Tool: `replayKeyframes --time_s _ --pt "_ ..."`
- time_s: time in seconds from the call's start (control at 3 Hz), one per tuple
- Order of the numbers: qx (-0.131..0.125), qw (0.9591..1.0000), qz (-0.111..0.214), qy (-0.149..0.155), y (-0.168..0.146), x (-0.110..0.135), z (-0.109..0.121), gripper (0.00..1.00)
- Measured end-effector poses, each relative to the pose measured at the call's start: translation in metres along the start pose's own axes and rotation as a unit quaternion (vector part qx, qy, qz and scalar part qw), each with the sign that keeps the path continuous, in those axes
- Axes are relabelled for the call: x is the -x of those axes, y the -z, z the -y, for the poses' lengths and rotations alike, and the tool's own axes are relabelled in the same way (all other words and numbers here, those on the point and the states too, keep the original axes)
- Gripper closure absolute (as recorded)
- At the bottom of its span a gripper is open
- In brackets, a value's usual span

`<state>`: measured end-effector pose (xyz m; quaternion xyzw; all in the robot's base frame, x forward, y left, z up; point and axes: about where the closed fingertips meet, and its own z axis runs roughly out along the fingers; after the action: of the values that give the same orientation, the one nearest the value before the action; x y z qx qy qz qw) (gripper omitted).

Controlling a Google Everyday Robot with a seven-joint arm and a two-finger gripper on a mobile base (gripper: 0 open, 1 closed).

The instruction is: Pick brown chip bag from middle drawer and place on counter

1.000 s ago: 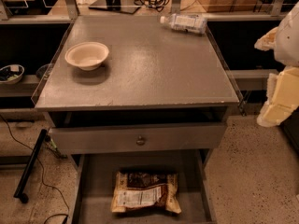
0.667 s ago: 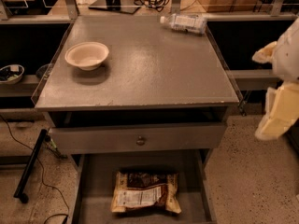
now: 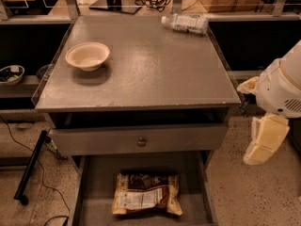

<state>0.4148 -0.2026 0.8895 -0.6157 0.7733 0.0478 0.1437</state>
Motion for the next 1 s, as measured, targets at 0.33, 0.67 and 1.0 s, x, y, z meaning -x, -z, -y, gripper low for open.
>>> replayKeyframes --time_s 0.33,0.67,1.0 --pt "0.0 1.0 0.0 0.0 0.0 0.0 0.0 0.0" --pt "-0.015 0.9997 -0.012 0.017 -0.005 -0.002 -0.001 0.0" --pt "-0.035 0.998 -0.039 0.036 -0.021 -0.015 0.007 0.0"
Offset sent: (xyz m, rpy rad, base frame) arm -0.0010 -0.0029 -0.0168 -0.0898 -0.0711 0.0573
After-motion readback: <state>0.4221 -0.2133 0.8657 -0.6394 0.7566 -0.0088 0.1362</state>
